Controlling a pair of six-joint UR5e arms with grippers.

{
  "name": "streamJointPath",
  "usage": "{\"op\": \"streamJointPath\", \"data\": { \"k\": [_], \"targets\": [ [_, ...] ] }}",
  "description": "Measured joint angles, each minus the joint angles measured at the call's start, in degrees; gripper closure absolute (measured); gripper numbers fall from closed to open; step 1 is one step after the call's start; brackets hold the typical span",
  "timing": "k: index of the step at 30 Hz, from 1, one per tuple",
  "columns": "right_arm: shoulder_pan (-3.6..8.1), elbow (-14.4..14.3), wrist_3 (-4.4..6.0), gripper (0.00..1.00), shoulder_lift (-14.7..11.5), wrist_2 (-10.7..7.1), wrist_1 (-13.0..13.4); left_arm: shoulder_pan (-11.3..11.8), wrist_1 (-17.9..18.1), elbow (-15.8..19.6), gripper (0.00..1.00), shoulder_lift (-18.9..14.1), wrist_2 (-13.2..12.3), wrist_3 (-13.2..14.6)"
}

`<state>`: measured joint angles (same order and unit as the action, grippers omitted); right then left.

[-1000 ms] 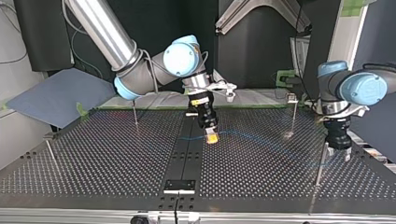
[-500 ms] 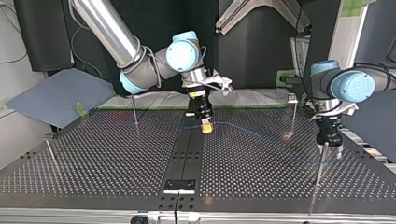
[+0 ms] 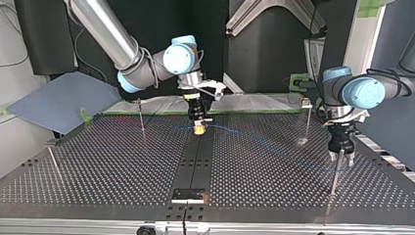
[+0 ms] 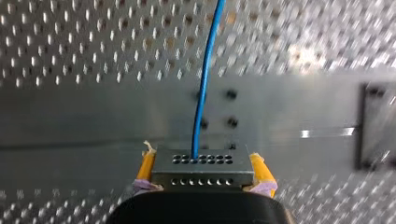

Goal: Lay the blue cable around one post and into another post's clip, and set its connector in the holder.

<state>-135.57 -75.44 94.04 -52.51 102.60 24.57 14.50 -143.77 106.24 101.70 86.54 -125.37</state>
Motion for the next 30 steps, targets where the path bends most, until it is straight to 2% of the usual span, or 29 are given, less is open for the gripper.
{"op": "streamJointPath", "data": {
  "k": [8, 13, 16, 23, 30],
  "targets": [
    [4.12, -4.2, 2.23, 1.0, 0.0, 0.03, 4.2, 0.0, 0.1, 0.0, 0.02, 0.0, 0.1, 0.0],
    [6.98, -7.0, 4.54, 1.0, 0.0, -0.18, 7.0, -0.1, 0.1, 0.0, 0.02, 0.0, 0.1, 0.0],
    [8.7, -8.7, 5.55, 1.0, 0.0, -0.26, 8.7, -0.1, 0.2, 0.0, 0.02, 0.0, 0.2, 0.0],
    [11.94, -12.0, 7.05, 1.0, 0.0, 0.74, 12.0, -0.2, 0.6, 0.0, 0.02, 0.1, -0.1, 0.0],
    [14.98, -15.0, 7.06, 1.0, 0.0, 2.0, 15.0, -0.2, 0.6, 0.0, 0.02, 0.1, -0.1, 0.0]
  ]
}}
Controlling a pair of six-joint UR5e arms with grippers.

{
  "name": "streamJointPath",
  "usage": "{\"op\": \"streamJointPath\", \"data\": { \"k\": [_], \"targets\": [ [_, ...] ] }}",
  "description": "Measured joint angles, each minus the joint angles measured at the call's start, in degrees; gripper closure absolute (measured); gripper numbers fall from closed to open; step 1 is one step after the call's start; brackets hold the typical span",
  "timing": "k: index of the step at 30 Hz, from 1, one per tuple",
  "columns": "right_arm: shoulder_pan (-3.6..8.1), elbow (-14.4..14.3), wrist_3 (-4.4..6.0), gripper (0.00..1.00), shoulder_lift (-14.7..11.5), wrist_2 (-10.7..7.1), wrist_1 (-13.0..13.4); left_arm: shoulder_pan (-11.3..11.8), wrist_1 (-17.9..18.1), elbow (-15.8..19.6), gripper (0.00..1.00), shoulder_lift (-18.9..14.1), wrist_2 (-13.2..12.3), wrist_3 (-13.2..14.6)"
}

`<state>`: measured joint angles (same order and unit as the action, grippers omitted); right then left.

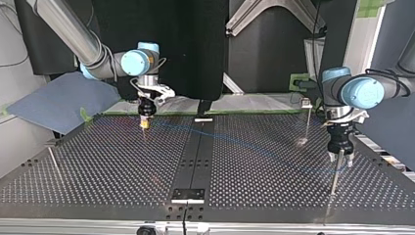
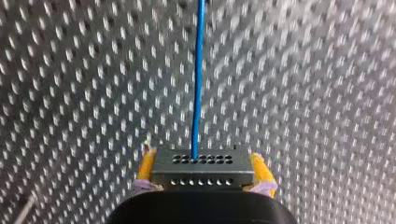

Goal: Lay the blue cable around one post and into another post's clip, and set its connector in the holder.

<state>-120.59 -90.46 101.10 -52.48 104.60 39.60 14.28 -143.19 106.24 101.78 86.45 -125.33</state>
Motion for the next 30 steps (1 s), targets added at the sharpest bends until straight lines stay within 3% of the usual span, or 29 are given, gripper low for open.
{"op": "streamJointPath", "data": {
  "k": [3, 6, 16, 20, 25, 30],
  "targets": [
    [1.37, -1.4, 0.1, 1.0, 0.0, 0.36, 1.4, 0.0, 0.0, 0.0, 0.02, 0.0, 0.0, 0.0],
    [2.94, -2.9, 0.86, 1.0, 0.0, -0.09, 2.9, 0.0, 0.0, 0.0, 0.02, 0.0, 0.0, 0.0],
    [8.3, -8.3, 2.82, 1.0, 0.2, -4.67, 8.3, 0.0, 0.0, 0.0, 0.02, 0.0, 0.0, 0.0],
    [10.1, -10.1, 3.51, 1.0, 0.5, -5.36, 10.1, 0.0, 0.0, 0.0, 0.02, 0.0, 0.0, 0.0],
    [12.66, -12.7, 5.69, 1.0, 1.4, -5.06, 12.7, -0.1, 0.0, 0.0, 0.02, 0.0, 0.0, 0.0],
    [15.64, -15.6, 8.66, 1.0, 4.1, -7.39, 15.6, -0.1, 0.0, 0.0, 0.02, 0.0, 0.0, 0.0]
  ]
}}
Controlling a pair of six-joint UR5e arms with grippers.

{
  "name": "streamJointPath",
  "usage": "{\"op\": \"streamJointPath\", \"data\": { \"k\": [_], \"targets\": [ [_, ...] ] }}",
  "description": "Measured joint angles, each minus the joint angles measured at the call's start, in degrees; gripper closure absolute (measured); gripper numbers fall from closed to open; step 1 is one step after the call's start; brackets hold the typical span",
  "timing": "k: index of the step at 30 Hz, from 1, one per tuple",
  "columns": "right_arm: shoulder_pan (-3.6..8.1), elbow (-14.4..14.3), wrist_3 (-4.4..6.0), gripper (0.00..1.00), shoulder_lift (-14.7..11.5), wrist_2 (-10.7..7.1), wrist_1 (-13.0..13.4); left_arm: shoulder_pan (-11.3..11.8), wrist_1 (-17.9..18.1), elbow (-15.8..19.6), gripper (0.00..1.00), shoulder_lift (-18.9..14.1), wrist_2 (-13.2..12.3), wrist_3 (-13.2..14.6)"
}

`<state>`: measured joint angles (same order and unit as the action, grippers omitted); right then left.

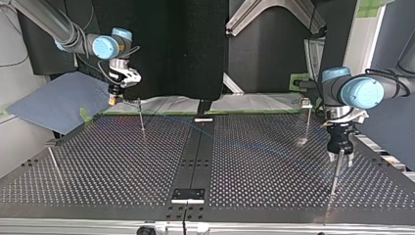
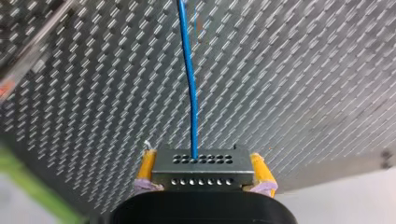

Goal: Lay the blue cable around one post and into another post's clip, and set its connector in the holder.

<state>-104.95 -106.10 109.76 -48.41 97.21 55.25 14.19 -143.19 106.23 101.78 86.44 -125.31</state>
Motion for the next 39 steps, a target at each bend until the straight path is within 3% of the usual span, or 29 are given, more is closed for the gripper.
{"op": "streamJointPath", "data": {
  "k": [10, 14, 19, 28, 32, 39],
  "targets": [
    [5.61, -5.6, 5.61, 1.0, 5.6, -4.72, 5.6, -0.3, 0.0, 0.0, 0.02, 0.0, 0.0, 0.1],
    [7.7, -7.0, 7.68, 1.0, 7.7, -5.47, 7.7, -0.4, 0.0, 0.0, 0.02, 0.0, 0.0, 0.1],
    [10.42, -5.5, 10.41, 1.0, 10.4, -5.8, 10.3, -0.4, 0.0, 0.0, 0.02, 0.0, 0.0, 0.1],
    [14.63, -1.5, 14.57, 1.0, 14.6, -5.61, 12.7, -0.5, 0.0, 0.0, 0.02, 0.0, 0.0, 0.2],
    [16.52, -0.8, 15.44, 1.0, 16.5, -5.71, 12.9, -0.6, 0.0, 0.0, 0.02, 0.0, 0.0, 0.2],
    [19.87, 0.2, 15.58, 1.0, 19.8, -6.02, 13.0, -0.6, 0.0, 0.0, 0.02, 0.0, 0.0, 0.2]
  ]
}}
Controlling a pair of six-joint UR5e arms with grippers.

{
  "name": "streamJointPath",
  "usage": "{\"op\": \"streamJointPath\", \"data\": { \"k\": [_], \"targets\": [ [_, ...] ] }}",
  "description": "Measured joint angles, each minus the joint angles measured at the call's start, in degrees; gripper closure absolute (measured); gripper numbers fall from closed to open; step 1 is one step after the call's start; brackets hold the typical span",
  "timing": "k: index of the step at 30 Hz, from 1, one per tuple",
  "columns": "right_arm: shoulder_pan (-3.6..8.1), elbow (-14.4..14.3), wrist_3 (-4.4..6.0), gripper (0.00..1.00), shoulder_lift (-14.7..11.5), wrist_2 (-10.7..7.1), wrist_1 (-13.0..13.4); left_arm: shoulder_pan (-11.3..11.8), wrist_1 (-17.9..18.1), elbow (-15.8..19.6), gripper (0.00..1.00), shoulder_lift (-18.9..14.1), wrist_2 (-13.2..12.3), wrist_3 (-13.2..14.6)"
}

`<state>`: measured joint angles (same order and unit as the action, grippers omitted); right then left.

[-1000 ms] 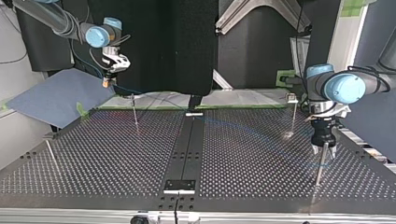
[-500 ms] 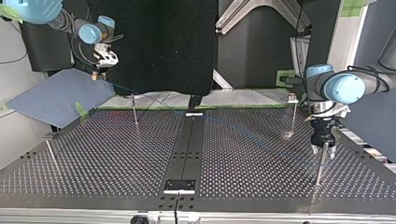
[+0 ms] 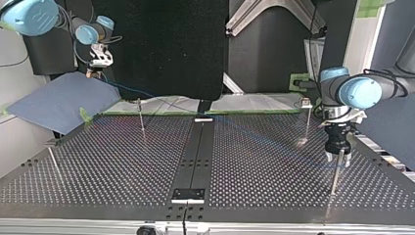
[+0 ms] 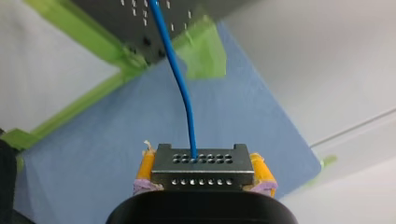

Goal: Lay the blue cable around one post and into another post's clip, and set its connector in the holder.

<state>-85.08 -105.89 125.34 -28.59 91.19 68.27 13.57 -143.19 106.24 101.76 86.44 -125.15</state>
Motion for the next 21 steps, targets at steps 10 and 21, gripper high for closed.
{"op": "streamJointPath", "data": {
  "k": [10, 21],
  "targets": [
    [4.15, 1.6, -2.28, 1.0, 4.9, -1.48, 1.1, 0.0, 0.0, 0.0, 0.02, 0.0, 0.0, 0.0],
    [1.55, 1.7, -7.17, 1.0, 8.1, -6.46, 2.1, 0.0, 0.0, 0.0, 0.02, 0.0, 0.0, 0.0]
  ]
}}
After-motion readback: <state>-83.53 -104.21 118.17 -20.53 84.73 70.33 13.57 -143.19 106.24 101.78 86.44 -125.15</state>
